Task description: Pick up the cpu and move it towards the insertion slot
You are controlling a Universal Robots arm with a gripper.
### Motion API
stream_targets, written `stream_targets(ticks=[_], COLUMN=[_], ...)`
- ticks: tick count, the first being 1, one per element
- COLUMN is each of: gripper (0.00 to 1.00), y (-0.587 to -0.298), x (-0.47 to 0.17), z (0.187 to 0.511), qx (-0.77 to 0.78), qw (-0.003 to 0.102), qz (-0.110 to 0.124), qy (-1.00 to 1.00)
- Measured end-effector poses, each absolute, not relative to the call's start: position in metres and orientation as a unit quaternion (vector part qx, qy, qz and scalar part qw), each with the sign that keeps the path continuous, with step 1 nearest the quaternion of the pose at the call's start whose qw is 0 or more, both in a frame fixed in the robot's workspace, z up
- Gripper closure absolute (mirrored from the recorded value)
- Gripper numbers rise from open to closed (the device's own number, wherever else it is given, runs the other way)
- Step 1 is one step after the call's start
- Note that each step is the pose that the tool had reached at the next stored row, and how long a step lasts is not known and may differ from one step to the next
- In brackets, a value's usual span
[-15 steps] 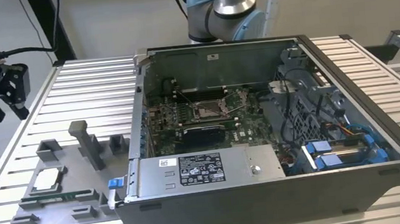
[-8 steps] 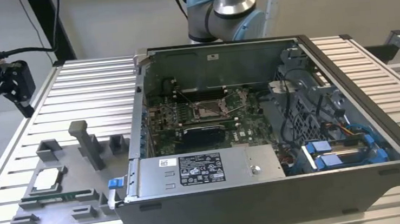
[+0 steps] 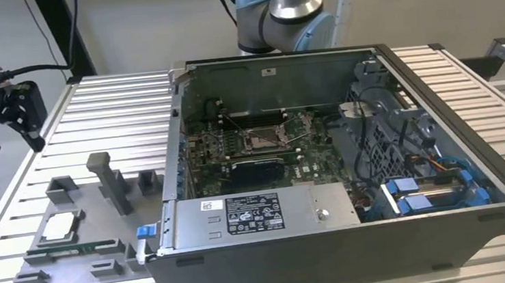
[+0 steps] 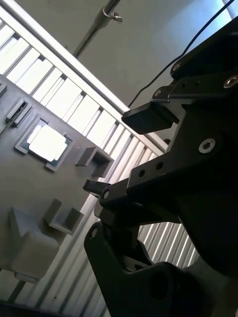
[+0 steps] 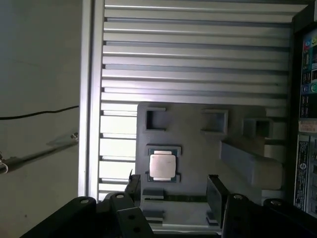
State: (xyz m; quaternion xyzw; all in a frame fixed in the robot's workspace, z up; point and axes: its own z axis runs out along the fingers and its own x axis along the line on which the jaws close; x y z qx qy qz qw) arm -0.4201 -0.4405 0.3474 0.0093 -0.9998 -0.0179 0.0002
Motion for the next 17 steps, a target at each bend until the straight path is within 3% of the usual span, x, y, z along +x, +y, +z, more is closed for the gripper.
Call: stream_targets(ticks=[17], gripper=[0.0], y=[-0.44], x=[-0.42], z=[0.323], qx=[0.009], qw=[0.0], qz=[-0.013], qy=[-1.0])
